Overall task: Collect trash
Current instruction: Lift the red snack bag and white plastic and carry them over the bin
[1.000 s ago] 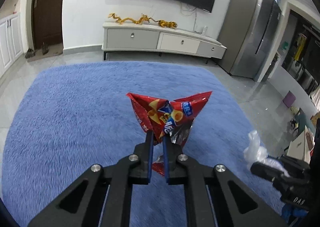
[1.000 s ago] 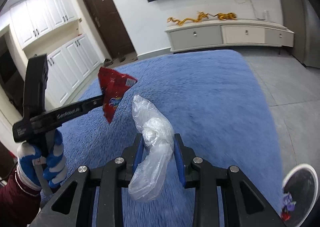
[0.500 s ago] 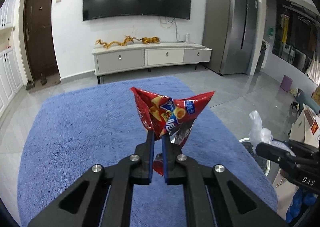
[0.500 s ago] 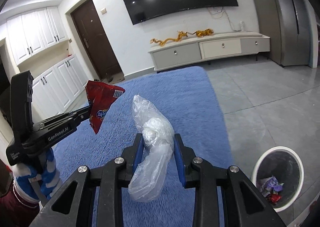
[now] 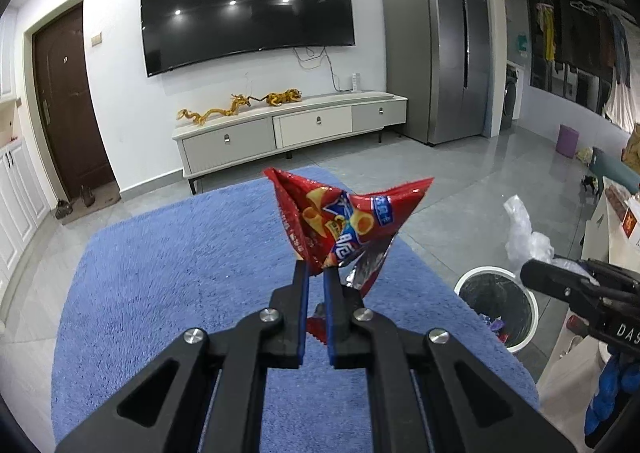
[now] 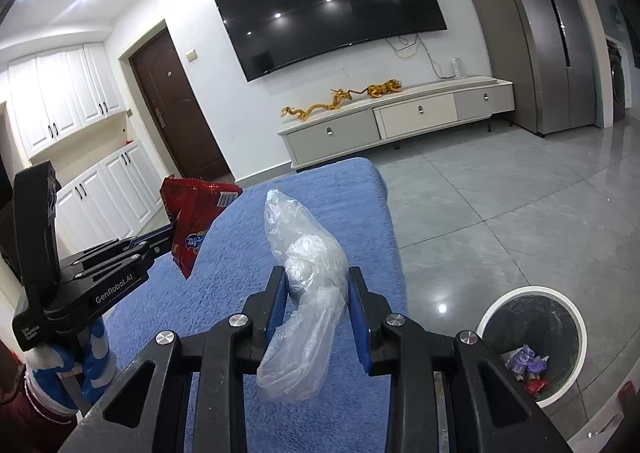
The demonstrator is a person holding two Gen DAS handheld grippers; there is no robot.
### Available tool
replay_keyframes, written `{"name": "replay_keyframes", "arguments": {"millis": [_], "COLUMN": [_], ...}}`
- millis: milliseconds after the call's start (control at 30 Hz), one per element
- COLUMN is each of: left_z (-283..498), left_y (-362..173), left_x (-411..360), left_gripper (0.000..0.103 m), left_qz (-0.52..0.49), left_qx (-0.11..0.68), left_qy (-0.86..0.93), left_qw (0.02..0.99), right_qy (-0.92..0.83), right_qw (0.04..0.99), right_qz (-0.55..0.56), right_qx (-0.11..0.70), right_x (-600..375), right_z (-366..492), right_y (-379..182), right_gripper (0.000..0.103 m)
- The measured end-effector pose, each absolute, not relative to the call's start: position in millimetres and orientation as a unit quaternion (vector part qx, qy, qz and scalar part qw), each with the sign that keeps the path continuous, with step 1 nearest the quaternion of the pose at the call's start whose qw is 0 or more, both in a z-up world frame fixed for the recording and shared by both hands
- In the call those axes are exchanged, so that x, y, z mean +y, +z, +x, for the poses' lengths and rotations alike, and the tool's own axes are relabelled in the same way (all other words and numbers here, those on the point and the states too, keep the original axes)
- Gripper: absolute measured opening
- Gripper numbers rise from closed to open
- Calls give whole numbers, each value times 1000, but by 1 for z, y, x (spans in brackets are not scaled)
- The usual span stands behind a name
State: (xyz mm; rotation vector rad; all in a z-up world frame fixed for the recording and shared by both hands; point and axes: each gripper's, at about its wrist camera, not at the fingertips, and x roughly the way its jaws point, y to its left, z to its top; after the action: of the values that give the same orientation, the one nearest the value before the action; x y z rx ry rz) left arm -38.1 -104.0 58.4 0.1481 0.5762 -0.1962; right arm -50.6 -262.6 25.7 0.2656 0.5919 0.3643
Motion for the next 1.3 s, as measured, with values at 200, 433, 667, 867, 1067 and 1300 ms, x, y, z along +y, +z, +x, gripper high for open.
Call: {"name": "replay_keyframes", "arguments": {"millis": [200, 433, 667, 867, 1067, 1300], "left_z": [-41, -37, -34, -25, -13, 6], "left_y": [58, 56, 43, 29, 13, -11], "left_x": [-132, -177, -224, -261, -297, -337], "left_gripper": [7, 7, 7, 7, 7, 7], "left_qz": [100, 128, 157, 177, 189, 200], "left_qx": [281, 281, 287, 298, 312, 334], "left_qy": [-106, -130, -166, -198, -229, -263], "left_qw": [949, 942, 930, 917, 903, 883], "right_qy": [163, 132, 93, 56, 20, -18], "right_qw": [932, 932, 933, 929, 921, 905], "right_qz": [157, 187, 206, 228, 245, 269], "right_qx": [282, 280, 281, 288, 301, 329], "right_x": [-294, -337, -369, -402, -430, -451], "right_z": [-60, -70, -76, -76, -73, -61], "right_y": [21, 8, -3, -14, -29, -58], "right_gripper": [28, 28, 28, 28, 28, 28]}}
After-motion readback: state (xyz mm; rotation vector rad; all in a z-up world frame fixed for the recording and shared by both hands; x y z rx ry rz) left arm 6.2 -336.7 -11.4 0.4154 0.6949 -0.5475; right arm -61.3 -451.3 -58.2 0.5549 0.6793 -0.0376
